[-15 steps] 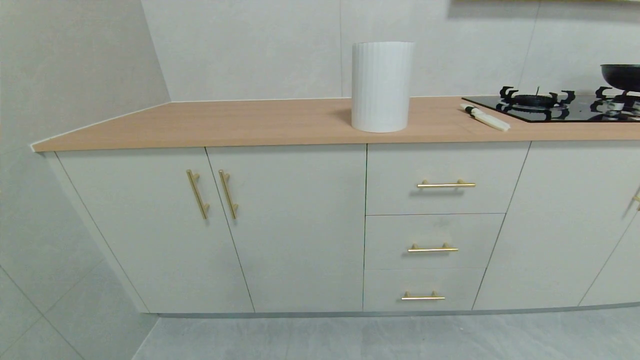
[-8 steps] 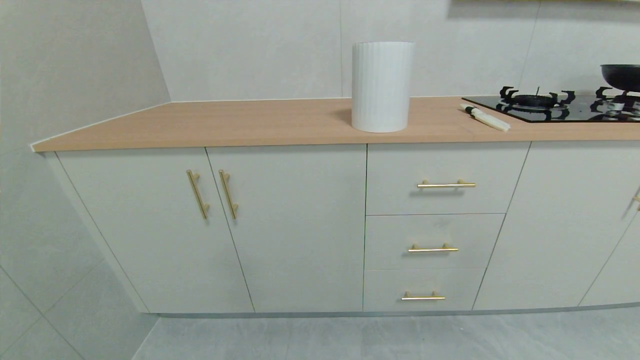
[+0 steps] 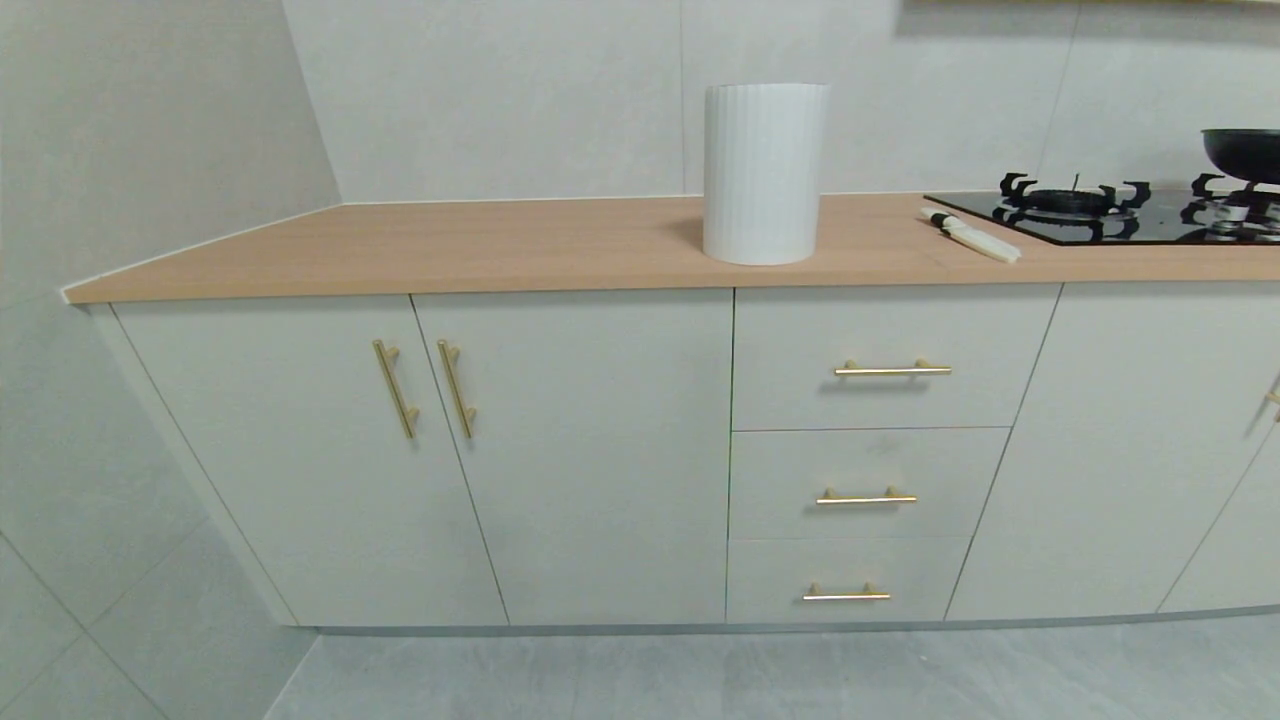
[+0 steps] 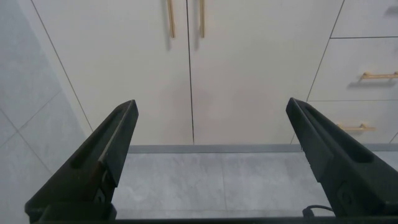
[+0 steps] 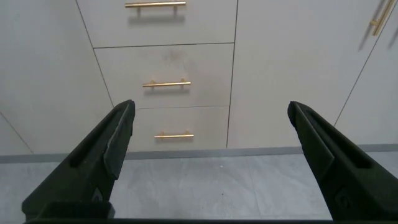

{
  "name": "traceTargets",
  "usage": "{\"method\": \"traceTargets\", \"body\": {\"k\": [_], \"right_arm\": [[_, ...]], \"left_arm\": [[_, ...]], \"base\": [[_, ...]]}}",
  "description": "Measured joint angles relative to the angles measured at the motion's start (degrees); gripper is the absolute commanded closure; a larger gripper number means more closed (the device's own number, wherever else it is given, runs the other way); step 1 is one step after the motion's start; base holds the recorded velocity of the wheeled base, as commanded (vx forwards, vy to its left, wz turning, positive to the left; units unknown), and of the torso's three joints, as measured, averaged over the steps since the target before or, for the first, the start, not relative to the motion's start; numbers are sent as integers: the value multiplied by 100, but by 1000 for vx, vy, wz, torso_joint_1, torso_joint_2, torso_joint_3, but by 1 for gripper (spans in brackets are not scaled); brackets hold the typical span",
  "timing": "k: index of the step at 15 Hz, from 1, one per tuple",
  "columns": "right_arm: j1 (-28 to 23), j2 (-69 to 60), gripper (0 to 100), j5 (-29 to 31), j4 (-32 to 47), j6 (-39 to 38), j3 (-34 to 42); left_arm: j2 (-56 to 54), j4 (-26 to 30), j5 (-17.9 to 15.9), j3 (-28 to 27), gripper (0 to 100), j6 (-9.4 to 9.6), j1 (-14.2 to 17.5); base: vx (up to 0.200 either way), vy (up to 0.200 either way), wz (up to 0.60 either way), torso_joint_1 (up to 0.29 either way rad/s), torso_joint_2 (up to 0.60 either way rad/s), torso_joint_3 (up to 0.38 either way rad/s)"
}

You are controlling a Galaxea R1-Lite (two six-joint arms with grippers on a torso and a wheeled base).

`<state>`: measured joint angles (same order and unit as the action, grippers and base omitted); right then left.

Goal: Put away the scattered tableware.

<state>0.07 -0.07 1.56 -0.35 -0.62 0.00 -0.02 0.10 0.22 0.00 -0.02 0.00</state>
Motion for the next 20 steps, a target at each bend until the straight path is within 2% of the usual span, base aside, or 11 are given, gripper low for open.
{"method": "traceTargets", "body": {"k": [11,20], "right_arm": [[-7,-6,0,11,11,-27,0],[-2,-4,0,2,11,-33,0]], "left_arm": [[0,0,0,0,0,2,0],[0,0,2,0,0,-5,0]], "base": [[0,0,0,0,0,0],[200,0,0,4,2,3]]}}
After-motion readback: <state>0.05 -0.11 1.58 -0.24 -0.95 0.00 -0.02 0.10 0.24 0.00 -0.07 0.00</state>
